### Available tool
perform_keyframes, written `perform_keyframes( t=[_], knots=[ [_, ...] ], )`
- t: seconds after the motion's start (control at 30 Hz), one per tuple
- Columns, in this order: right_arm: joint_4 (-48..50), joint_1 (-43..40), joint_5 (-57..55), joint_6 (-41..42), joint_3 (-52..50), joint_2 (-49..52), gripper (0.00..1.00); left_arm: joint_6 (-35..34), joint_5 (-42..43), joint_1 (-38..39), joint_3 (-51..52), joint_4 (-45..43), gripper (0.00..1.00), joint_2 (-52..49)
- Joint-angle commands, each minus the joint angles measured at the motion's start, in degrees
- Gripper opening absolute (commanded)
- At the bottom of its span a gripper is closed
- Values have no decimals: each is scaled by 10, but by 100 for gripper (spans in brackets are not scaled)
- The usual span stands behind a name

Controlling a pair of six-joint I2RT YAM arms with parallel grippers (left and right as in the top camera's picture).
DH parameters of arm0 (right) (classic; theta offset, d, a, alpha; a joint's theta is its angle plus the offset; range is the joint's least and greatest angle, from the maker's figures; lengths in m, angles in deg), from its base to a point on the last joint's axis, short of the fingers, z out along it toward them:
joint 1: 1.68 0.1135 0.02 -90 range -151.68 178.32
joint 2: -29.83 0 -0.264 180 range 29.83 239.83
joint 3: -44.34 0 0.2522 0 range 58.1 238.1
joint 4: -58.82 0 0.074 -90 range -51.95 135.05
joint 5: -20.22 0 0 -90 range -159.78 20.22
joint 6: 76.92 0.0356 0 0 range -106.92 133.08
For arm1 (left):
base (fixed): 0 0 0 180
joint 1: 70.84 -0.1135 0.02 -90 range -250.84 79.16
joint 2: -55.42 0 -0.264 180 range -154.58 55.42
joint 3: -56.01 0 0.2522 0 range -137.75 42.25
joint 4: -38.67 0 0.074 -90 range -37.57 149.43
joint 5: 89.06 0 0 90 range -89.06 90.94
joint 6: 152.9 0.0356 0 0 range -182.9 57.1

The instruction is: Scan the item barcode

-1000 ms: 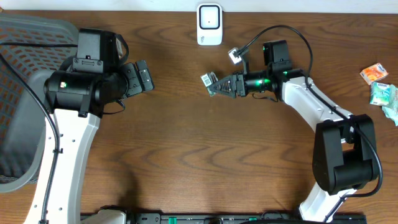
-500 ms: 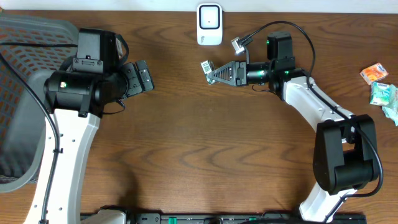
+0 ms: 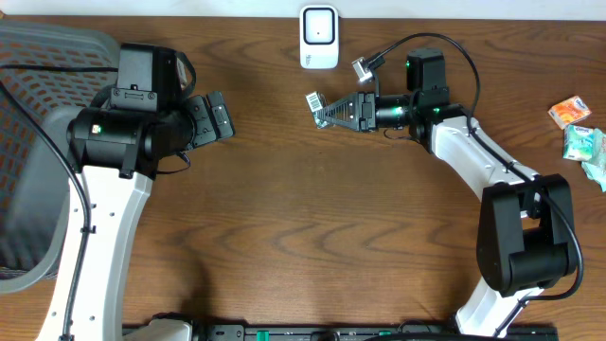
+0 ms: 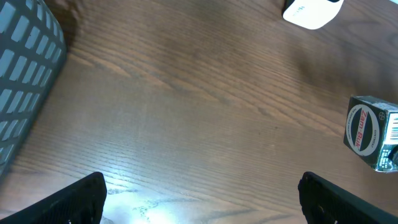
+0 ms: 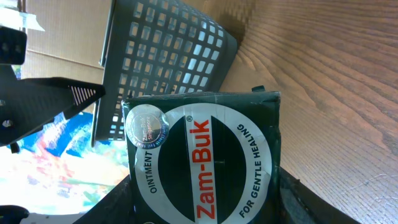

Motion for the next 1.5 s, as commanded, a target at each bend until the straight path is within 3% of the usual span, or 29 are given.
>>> perform_keyframes(
  t=[0.0,0.63,0.8,1.0,1.2,1.47],
  knots=[
    [2,-3,10,-6,11,-17,44,3,-3,-2,-7,2,98,0],
    [2,0,6,-9,10,-17,43,3,-3,-2,-7,2,98,0],
    [-18,5,-49,-17,10,-17,43,3,-3,-2,-7,2,98,0],
    [-92,26,-193,-50,10,-17,44,3,-3,-2,-7,2,98,0],
    [-175,67,-449,-50,10,-17,39,3,-3,-2,-7,2,98,0],
    [-236,116,-680,-71,10,-14,45,3,-3,-2,-7,2,98,0]
  ],
)
